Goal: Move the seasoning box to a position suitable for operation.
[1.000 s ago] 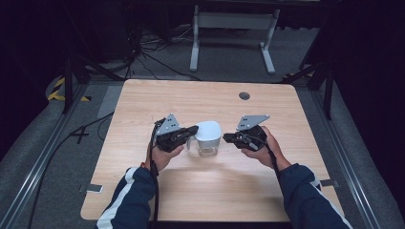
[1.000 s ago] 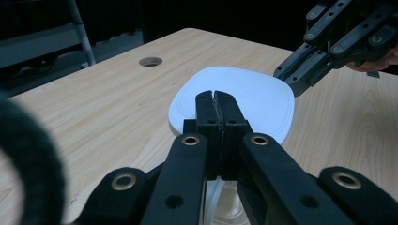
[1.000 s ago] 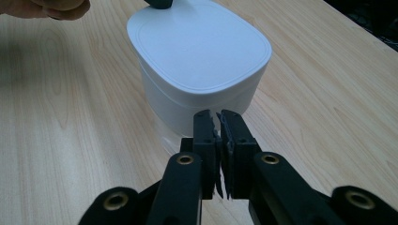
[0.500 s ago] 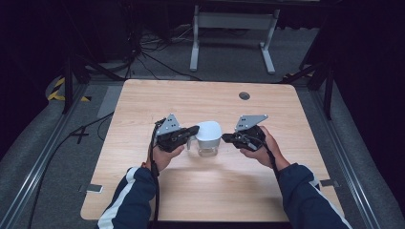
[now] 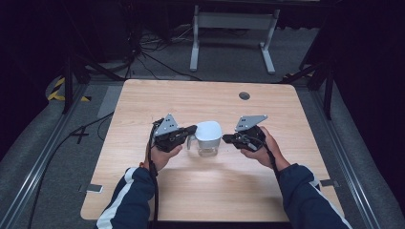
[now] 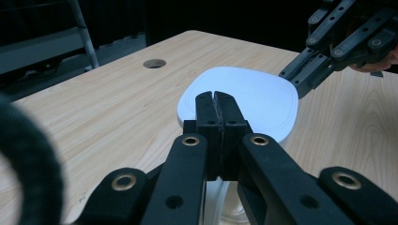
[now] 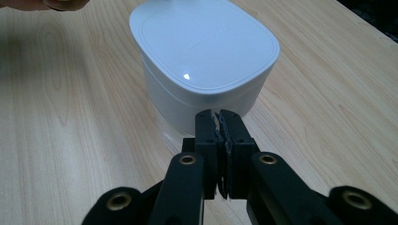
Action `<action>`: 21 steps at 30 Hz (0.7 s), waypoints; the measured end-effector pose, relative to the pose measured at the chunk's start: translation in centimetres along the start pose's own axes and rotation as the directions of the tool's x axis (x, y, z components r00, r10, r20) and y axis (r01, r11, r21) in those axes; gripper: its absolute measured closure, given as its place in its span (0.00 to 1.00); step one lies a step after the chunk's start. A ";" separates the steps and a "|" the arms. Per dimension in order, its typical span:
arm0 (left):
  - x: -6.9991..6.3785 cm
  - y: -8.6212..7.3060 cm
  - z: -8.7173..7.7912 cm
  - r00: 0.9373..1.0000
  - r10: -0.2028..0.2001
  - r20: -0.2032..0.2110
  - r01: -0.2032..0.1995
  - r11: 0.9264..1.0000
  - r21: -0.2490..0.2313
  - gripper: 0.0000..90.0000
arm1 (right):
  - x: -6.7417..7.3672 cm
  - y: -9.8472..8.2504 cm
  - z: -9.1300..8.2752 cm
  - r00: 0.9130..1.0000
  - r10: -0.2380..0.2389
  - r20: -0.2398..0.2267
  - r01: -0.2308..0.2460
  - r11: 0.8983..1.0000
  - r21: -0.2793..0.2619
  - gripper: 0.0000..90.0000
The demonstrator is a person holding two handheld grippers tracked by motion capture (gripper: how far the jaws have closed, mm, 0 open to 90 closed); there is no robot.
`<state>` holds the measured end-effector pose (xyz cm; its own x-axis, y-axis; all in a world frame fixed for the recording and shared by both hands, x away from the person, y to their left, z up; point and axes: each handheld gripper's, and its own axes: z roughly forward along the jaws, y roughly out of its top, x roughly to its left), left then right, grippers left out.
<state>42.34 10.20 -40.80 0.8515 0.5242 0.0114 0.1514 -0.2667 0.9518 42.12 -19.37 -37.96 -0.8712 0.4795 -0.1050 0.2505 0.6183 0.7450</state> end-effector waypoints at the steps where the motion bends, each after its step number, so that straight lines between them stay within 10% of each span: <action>1: -0.1 0.0 -0.1 1.000 0.007 0.005 -0.007 1.000 0.008 1.00 | 0.0 0.0 0.0 1.000 0.003 -0.001 -0.003 1.000 -0.001 0.96; 21: -0.2 -0.7 0.3 1.000 0.004 0.000 -0.004 0.998 0.068 1.00 | -0.1 0.6 -0.7 1.000 -0.005 0.012 0.006 0.999 -0.038 0.97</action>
<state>42.21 9.97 -41.53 0.8523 0.5228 0.0150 0.1817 -0.3229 0.9288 42.07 -19.50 -37.01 -0.8674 0.4836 -0.1169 0.2292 0.5970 0.7688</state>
